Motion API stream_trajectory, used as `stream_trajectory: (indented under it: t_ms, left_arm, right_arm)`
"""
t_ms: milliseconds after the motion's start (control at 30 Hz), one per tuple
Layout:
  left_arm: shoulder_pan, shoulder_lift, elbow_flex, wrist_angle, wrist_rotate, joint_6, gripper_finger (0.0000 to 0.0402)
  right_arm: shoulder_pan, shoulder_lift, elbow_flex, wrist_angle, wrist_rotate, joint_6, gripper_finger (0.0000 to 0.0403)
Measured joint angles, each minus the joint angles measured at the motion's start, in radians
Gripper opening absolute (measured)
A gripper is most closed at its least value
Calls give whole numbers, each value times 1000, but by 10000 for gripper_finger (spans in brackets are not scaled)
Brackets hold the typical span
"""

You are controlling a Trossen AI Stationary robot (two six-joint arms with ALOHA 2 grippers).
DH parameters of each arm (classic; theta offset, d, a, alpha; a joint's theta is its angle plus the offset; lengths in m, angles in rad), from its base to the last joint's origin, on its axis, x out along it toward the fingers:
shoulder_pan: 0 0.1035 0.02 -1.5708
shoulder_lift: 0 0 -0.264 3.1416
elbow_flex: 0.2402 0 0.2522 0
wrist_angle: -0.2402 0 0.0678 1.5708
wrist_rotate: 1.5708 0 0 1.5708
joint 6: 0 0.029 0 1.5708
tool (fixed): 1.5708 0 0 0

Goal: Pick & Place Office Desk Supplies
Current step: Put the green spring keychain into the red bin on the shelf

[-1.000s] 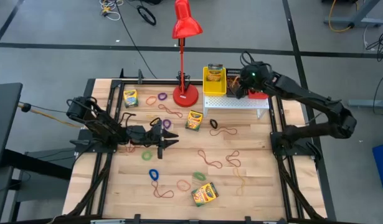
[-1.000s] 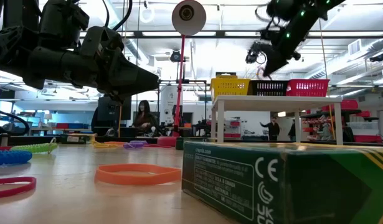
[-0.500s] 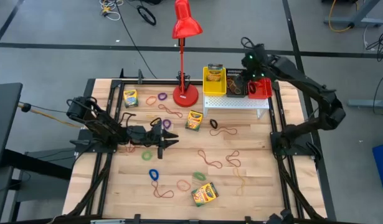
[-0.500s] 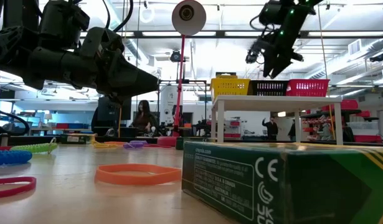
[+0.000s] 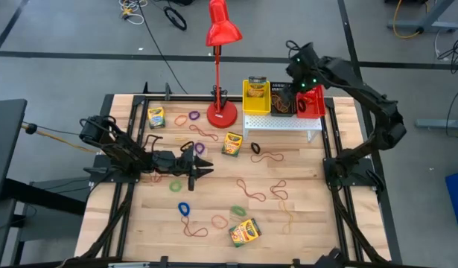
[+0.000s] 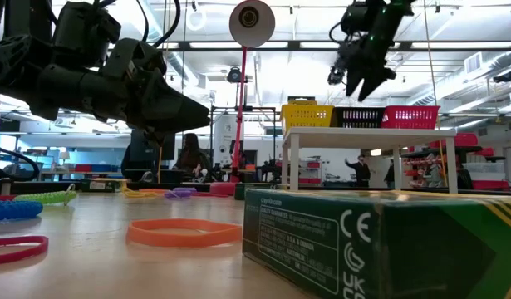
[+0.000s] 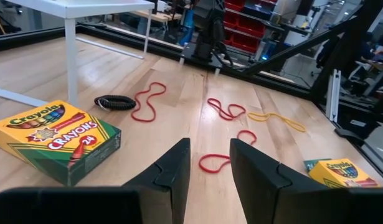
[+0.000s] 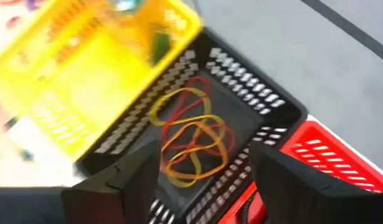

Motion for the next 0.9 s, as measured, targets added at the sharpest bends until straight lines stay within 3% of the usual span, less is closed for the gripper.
stream_trajectory:
  t_ms: [133, 333, 400, 533, 667, 767, 900]
  left_arm:
    - [0, 0, 0, 0, 0, 1, 119]
    - [0, 0, 0, -7, 0, 28, 119]
    - [0, 0, 0, -7, -1, 31, 119]
    - [0, 0, 0, -7, 13, 13, 111]
    - [-14, 0, 9, -8, 18, 17, 78]
    - [-37, -1, 24, -26, 23, 26, 46]
    - [-80, -20, 63, -184, 14, 3, 15]
  right_arm:
    - [86, -73, -44, 39, -4, -44, 194]
    - [314, -323, -352, 356, -3, -47, 41]
    - [400, -415, -462, 456, 5, -30, 11]
    - [595, -573, -682, 620, 107, 23, 20]
    - [768, -680, -895, 799, 228, 76, 10]
    - [863, -721, -1035, 957, 247, 79, 5]
    - [947, -728, -1175, 1167, 248, 79, 13]
